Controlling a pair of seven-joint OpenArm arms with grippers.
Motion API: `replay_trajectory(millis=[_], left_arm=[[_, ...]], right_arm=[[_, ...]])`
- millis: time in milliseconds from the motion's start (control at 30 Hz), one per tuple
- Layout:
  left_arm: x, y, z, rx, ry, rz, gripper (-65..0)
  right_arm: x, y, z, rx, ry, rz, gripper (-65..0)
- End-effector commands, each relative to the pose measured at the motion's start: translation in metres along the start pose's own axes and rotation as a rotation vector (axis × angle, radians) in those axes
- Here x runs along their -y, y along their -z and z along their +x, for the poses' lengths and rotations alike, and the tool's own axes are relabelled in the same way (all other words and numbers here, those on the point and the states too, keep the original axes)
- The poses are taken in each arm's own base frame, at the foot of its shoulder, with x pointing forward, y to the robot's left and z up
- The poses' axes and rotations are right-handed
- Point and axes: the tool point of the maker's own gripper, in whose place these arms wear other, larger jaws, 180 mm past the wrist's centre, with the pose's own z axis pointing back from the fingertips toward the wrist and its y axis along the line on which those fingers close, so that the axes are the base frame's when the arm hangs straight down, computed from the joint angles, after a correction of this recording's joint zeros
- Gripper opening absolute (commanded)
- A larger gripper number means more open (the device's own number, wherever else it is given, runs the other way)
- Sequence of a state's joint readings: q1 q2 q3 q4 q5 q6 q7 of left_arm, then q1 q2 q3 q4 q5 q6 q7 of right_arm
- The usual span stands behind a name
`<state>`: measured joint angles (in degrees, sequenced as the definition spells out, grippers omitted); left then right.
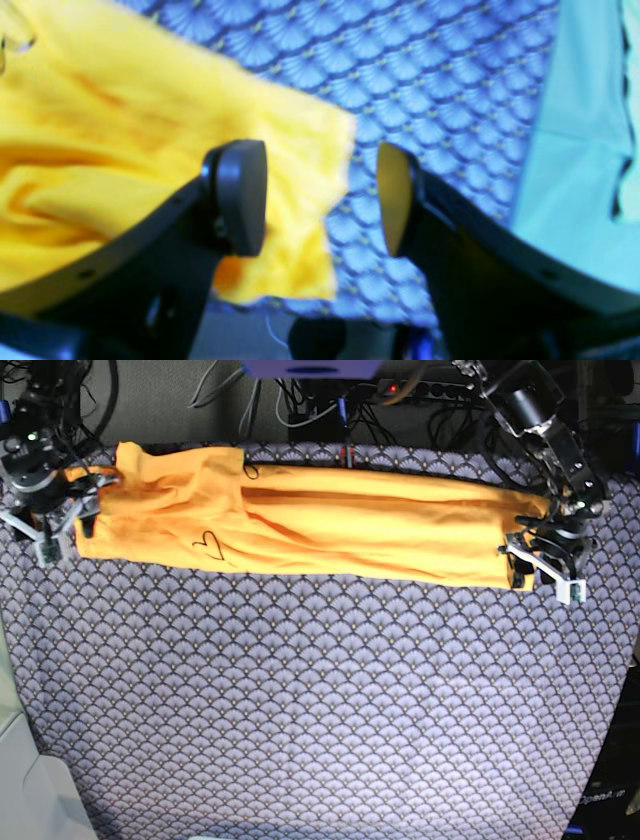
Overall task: Fold the T-shirt properly
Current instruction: 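Release and move the right gripper back to the strip's end, then grasp the strip end with the right gripper and pull it outward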
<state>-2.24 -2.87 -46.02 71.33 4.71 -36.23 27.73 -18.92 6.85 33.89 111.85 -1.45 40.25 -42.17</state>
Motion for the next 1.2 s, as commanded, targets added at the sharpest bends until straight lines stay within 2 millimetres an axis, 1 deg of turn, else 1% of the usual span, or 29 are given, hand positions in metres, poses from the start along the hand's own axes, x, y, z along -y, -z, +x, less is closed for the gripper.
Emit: replay_trajectory(millis=[0,100,200,267,300,433,500,600,733,867,933,1033,1167], left_arm=[[-0.004,-0.001,-0.019,-0.093,0.023,0.017,-28.9],[-0.003,-0.001,-0.019,-0.092,0.023,0.016,-28.9],[-0.003,-0.001,-0.019,-0.092,0.022,0.015,-28.9],[-0.002,-0.001,-0.020,-0.092,0.021,0.014,-28.9],[-0.002,-0.001,-0.020,-0.094,0.020,0.013,-28.9],[-0.002,-0.001,-0.020,-0.094,0.020,0.013,-28.9],[-0.003,-0.001,-0.020,-0.094,0.021,0.015,-28.9],[-0.004,-0.001,-0.019,-0.093,0.023,0.017,-28.9],[-0.004,-0.001,-0.019,-0.093,0.023,0.017,-28.9],[-0.004,-0.001,-0.021,-0.097,0.022,0.016,-28.9],[-0.004,-0.001,-0.021,-0.097,0.022,0.016,-28.9],[-0.005,-0.001,-0.021,-0.097,0.023,0.017,-28.9],[-0.005,-0.001,-0.021,-0.097,0.023,0.017,-28.9]], right_arm=[[0.013,-0.004,0.008,0.030,-0.005,-0.036,-29.9],[0.032,-0.009,0.010,0.045,-0.014,-0.080,-29.8],[0.033,-0.012,0.006,0.037,-0.024,-0.082,-29.9],[0.027,-0.014,-0.005,0.011,-0.028,-0.066,-30.2],[0.024,-0.017,-0.007,0.009,-0.029,-0.057,-30.2],[0.000,-0.031,-0.008,0.077,0.050,0.071,-30.2],[0.001,-0.038,-0.011,0.090,0.063,0.113,-30.2],[-0.008,-0.044,-0.015,0.100,0.095,0.167,-30.2],[-0.014,-0.049,-0.018,0.114,0.097,0.193,-30.0],[-0.035,-0.050,-0.020,0.119,0.094,0.253,-30.1],[-0.042,-0.050,-0.019,0.123,0.093,0.274,-30.1],[-0.049,-0.050,-0.020,0.119,0.090,0.296,-30.0],[-0.054,-0.049,-0.018,0.123,0.090,0.308,-30.0]])
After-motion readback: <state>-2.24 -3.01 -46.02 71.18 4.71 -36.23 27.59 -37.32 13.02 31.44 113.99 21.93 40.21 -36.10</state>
